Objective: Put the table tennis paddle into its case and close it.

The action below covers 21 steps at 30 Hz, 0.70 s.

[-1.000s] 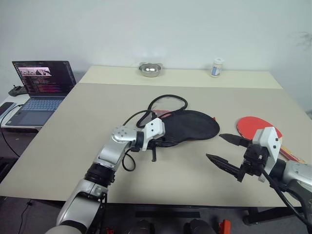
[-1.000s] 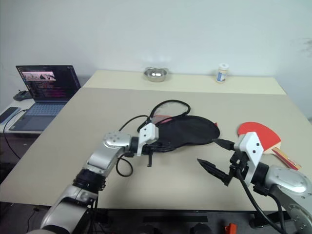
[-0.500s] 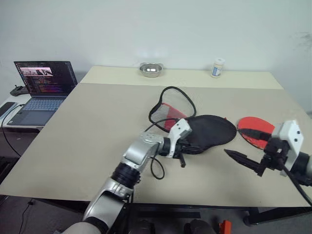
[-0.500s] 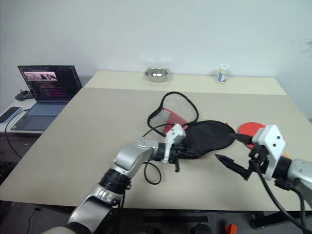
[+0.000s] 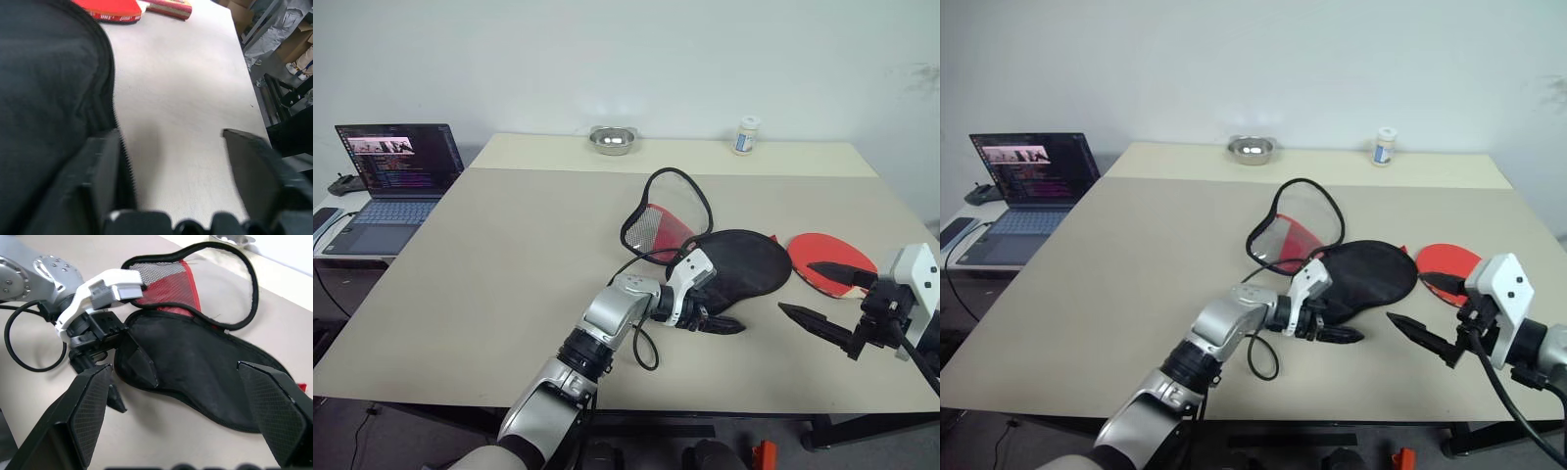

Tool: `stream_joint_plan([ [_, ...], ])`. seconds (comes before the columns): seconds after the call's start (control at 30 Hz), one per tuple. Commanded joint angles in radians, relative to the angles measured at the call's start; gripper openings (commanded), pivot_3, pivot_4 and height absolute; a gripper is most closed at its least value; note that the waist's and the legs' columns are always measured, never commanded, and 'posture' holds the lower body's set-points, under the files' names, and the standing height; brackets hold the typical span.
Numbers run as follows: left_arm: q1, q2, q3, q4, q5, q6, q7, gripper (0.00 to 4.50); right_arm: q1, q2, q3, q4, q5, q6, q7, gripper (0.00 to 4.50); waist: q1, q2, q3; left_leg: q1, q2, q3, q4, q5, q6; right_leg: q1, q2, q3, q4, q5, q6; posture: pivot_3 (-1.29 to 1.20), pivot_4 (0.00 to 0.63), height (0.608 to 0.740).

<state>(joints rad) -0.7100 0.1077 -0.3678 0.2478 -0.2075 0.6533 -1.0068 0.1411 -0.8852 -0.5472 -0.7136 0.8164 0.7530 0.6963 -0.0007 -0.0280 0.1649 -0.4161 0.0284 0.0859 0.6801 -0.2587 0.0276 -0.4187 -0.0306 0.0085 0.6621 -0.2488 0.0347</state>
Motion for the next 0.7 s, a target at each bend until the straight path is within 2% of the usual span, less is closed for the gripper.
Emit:
stream_joint_plan([
  [0.03,0.013,0.055,0.009,-0.110,-0.031,-0.002,-0.044,4.46,-0.007,0.020,-0.035,-0.020,0.054,0.036,-0.059,4.50,0.000,0.000,0.000,0.000,0.000,0.000,0.000,0.000,0.000,0.000,0.000,0.000,0.000,0.001,-0.002,0.00,0.150,0.740],
  [0.33,0.054,0.233,0.061,-0.223,-0.096,-0.044,-0.140,4.46,-0.090,0.156,0.041,-0.019,0.178,0.153,-0.352,4.50,-0.001,0.000,0.000,0.001,0.000,0.000,0.000,0.000,0.000,0.000,0.000,0.000,0.001,0.001,-0.002,0.00,0.150,0.740],
  [0.47,0.082,0.385,0.157,-0.245,-0.187,-0.102,-0.308,4.46,-0.185,0.341,0.138,0.054,0.289,0.284,-0.682,4.50,-0.008,0.000,0.000,0.000,0.002,0.000,0.000,0.000,0.000,-0.001,-0.004,0.000,0.001,0.002,-0.005,0.00,0.150,0.740],
  [0.6,0.108,0.488,0.188,-0.282,-0.260,-0.083,-0.416,4.46,-0.223,0.393,0.156,0.088,0.421,0.348,-0.852,4.50,-0.007,0.002,0.001,0.000,0.002,0.000,-0.001,0.001,-0.002,-0.002,-0.005,-0.001,0.002,0.002,-0.007,0.00,0.150,0.740],
  [0.7,0.107,0.528,0.211,-0.252,-0.262,-0.109,-0.438,4.46,-0.239,0.403,0.205,0.081,0.515,0.359,-0.925,4.50,-0.002,0.002,0.001,-0.001,0.001,0.000,-0.001,0.001,-0.002,-0.001,-0.005,-0.002,0.000,0.003,-0.007,0.00,0.150,0.740],
])
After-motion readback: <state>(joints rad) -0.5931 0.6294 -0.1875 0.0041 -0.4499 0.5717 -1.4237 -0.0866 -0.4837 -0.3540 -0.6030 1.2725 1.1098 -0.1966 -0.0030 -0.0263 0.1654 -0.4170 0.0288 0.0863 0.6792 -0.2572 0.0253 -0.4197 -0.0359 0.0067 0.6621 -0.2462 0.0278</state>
